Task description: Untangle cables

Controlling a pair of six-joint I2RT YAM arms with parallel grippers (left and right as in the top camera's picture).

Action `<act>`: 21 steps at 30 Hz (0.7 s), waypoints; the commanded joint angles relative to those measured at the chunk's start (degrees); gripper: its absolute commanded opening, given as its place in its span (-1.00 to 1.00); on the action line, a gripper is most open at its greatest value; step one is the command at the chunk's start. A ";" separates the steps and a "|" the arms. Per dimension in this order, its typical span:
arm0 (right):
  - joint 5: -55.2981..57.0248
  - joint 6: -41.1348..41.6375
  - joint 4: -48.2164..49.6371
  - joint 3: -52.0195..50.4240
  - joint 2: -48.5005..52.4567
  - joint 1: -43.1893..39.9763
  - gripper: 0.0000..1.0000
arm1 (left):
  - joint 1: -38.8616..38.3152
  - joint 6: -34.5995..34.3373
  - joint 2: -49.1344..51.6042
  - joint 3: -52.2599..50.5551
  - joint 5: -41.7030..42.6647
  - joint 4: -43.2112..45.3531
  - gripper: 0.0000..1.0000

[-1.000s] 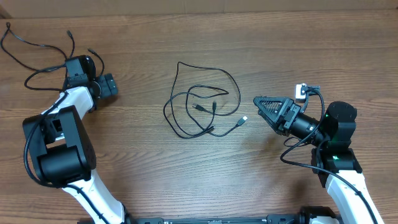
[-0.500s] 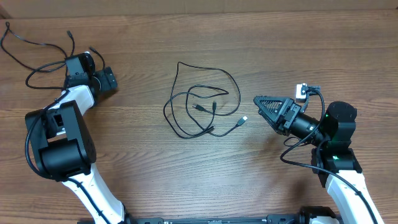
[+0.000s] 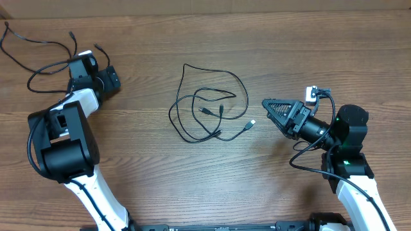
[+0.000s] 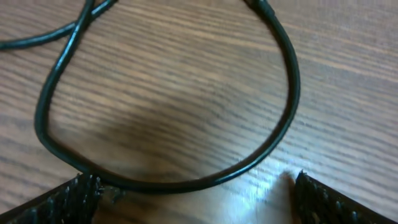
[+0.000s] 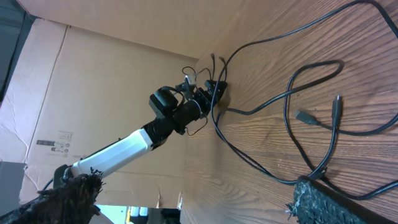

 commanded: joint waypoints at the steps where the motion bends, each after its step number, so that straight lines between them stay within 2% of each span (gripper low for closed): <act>1: 0.37 -0.48 0.09 0.48 -0.39 -0.07 1.00 | 0.15 -0.61 6.51 -2.58 -0.48 0.42 0.99; 10: 0.35 -0.46 -0.13 0.48 -0.39 -0.07 1.00 | 0.15 -4.46 11.85 -2.56 0.63 13.25 0.99; 21: 0.35 -0.24 -0.13 0.48 -0.39 -0.07 1.00 | 0.17 -4.68 12.00 -2.56 3.43 29.79 0.99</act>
